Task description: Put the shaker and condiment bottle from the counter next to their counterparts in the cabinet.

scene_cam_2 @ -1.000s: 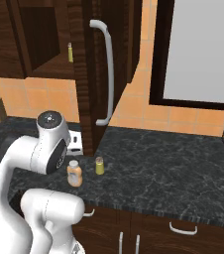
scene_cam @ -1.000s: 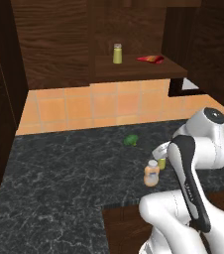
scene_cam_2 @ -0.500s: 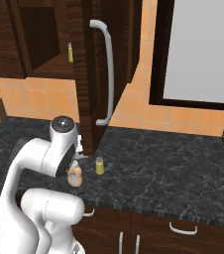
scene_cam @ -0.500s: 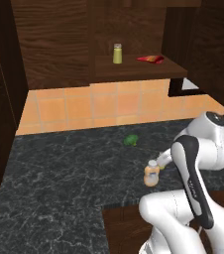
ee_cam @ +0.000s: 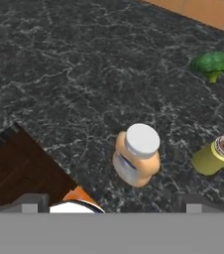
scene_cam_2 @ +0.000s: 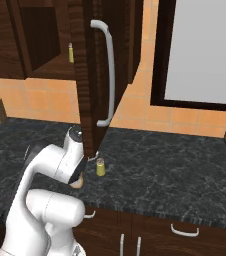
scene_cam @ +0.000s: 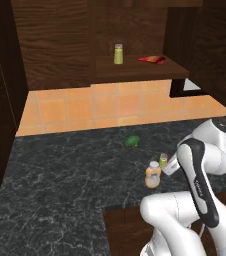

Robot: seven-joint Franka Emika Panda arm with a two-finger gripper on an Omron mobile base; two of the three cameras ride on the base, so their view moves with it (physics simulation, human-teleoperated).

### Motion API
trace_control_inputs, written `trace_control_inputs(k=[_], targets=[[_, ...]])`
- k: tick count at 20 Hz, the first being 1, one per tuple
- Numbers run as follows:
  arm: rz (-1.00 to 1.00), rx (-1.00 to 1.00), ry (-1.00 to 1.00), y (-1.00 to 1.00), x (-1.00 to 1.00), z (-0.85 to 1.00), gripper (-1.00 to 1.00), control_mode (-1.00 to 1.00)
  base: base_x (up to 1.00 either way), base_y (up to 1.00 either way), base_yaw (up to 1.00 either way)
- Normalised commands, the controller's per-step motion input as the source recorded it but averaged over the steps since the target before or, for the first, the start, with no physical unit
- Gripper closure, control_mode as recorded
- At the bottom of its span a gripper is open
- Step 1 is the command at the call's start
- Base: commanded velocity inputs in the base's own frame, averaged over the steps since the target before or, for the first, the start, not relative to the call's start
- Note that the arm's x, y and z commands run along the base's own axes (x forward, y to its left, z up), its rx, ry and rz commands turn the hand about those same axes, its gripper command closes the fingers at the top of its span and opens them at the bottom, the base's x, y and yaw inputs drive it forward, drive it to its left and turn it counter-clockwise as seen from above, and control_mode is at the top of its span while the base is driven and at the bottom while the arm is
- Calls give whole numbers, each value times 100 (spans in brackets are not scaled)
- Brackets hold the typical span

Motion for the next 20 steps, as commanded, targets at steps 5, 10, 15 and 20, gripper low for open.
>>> trace_control_inputs(k=[5,10,15,20], targets=[[19,4,-8,-20,27,-26,-100,-100,0,0,0],[19,4,-9,-15,13,-22,-100,-100,0,0,0],[20,5,-9,-8,14,-16,-100,-100,0,0,0],[22,4,-8,-8,9,-14,-100,-100,0,0,0]])
